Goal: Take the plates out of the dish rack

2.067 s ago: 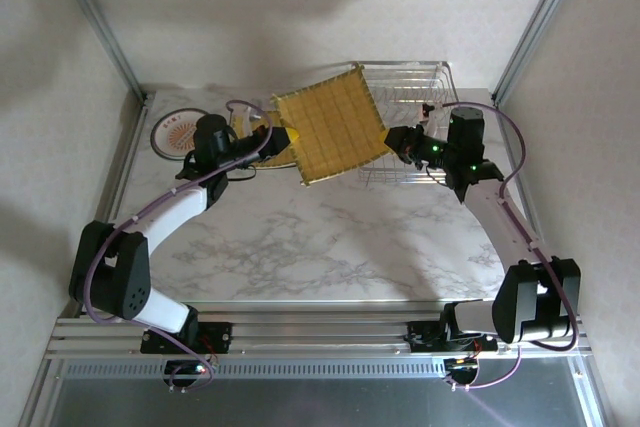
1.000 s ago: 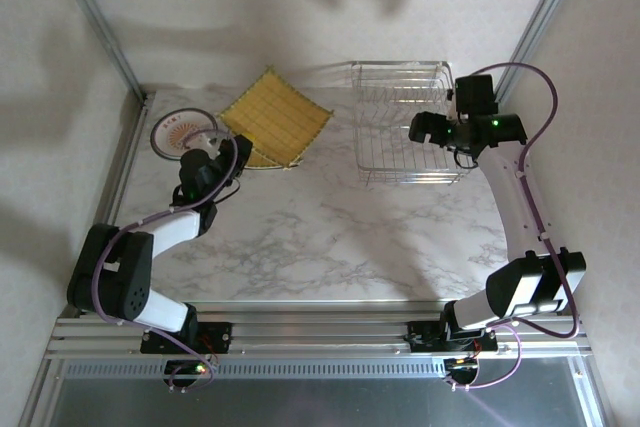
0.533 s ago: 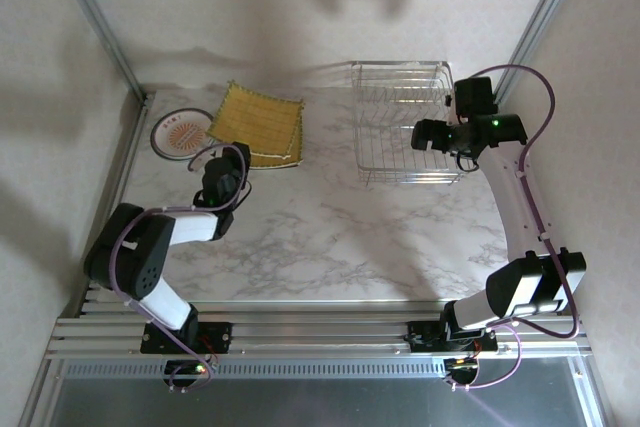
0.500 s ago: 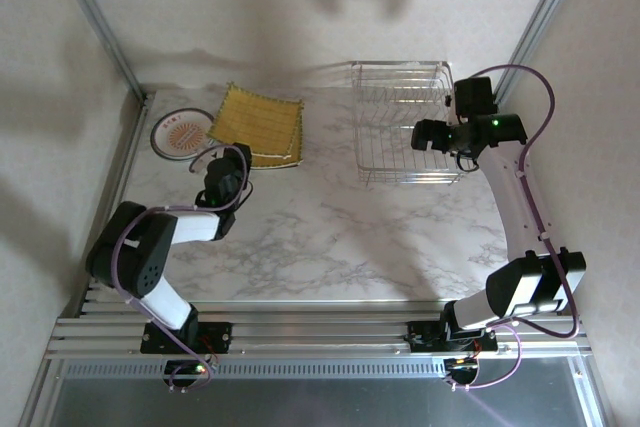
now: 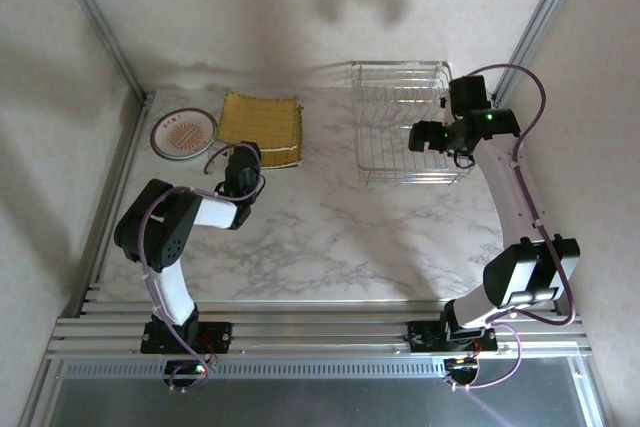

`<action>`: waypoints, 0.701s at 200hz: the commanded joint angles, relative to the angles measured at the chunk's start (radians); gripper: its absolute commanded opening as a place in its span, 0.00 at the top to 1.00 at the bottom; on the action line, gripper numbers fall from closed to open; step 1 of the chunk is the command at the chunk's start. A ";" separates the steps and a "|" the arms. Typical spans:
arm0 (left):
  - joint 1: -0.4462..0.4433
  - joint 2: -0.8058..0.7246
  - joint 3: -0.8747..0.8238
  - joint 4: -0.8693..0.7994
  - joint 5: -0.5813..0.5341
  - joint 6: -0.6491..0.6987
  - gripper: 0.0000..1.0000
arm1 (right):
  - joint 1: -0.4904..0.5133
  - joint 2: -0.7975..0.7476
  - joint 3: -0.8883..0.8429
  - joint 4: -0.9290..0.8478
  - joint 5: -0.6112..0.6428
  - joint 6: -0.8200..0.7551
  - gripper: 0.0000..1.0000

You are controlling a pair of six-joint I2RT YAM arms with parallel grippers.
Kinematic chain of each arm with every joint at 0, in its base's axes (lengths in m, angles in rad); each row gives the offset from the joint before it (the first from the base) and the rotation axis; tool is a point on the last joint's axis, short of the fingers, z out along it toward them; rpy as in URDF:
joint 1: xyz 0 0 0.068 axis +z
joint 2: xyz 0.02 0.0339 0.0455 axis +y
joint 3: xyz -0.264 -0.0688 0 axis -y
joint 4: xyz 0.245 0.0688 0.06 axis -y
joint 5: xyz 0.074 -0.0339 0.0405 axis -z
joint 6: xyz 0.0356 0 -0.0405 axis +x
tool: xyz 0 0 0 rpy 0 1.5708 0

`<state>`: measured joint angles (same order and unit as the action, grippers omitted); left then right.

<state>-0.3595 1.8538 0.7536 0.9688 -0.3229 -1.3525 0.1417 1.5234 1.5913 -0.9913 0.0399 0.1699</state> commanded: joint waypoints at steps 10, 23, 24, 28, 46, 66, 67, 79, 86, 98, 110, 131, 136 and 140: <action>-0.009 0.029 0.055 0.089 -0.032 -0.036 1.00 | -0.003 0.031 0.035 0.003 -0.031 -0.009 0.01; -0.010 0.036 0.056 0.081 -0.040 -0.037 1.00 | -0.002 0.035 0.035 0.009 -0.046 -0.006 0.01; -0.010 0.037 0.057 0.081 -0.040 -0.037 1.00 | -0.002 0.035 0.035 0.010 -0.048 -0.007 0.01; -0.010 0.040 0.059 0.075 -0.041 -0.038 1.00 | -0.003 0.034 0.034 0.015 -0.055 -0.004 0.01; -0.010 0.057 0.069 0.055 -0.041 -0.047 1.00 | -0.003 0.038 0.034 0.028 -0.080 0.005 0.01; -0.010 0.077 0.080 0.049 -0.032 -0.052 1.00 | -0.002 0.043 0.039 0.031 -0.094 0.010 0.01; -0.010 0.077 0.080 0.048 -0.032 -0.053 1.00 | -0.002 0.044 0.039 0.032 -0.094 0.010 0.01; -0.010 0.085 0.085 0.042 -0.030 -0.055 1.00 | -0.002 0.046 0.039 0.032 -0.093 0.009 0.01; -0.010 0.088 0.087 0.038 -0.031 -0.059 1.00 | -0.002 0.046 0.038 0.032 -0.095 0.010 0.01; -0.010 0.093 0.094 0.013 -0.030 -0.069 1.00 | -0.002 0.046 0.037 0.034 -0.100 0.011 0.01; -0.010 0.099 0.096 0.006 -0.028 -0.072 1.00 | -0.002 0.044 0.035 0.043 -0.111 0.015 0.01; -0.012 0.098 0.097 -0.018 -0.033 -0.079 1.00 | -0.003 0.047 0.042 0.045 -0.127 0.020 0.01; -0.012 0.097 0.098 -0.028 -0.034 -0.078 1.00 | -0.002 0.047 0.045 0.043 -0.127 0.020 0.01; -0.012 0.097 0.101 -0.034 -0.035 -0.077 1.00 | -0.003 0.047 0.047 0.043 -0.127 0.020 0.01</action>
<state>-0.3595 1.9575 0.8124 0.9215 -0.3271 -1.4147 0.1417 1.5585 1.6001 -0.9600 -0.0574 0.1761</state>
